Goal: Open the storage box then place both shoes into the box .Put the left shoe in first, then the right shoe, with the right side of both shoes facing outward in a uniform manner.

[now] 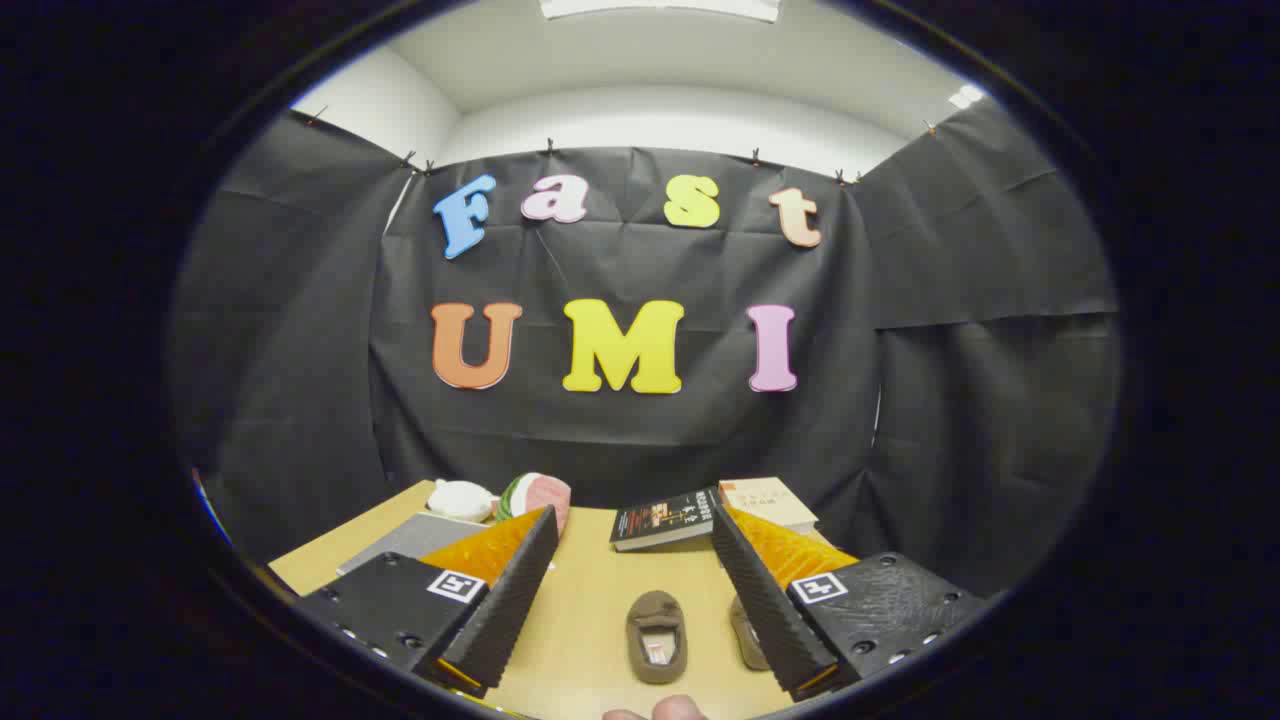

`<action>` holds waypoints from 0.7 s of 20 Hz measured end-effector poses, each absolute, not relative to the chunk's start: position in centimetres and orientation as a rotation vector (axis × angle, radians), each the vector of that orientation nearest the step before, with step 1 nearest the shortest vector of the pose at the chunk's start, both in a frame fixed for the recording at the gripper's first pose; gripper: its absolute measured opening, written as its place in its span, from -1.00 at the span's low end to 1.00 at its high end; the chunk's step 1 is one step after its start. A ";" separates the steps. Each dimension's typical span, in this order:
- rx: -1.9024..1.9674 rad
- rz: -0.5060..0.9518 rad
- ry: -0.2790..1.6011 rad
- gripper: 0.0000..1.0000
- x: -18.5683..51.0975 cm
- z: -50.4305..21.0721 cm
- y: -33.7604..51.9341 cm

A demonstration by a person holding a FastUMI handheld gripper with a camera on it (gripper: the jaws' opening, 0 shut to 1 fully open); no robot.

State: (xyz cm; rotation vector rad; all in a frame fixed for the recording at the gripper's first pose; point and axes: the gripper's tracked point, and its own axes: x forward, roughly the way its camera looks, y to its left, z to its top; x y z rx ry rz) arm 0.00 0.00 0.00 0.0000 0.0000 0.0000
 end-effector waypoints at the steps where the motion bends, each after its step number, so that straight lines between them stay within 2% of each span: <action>1: 0.005 0.001 0.004 0.90 -0.1 -0.1 -0.1; 14: 0.051 0.027 0.030 0.90 1.3 -0.4 0.2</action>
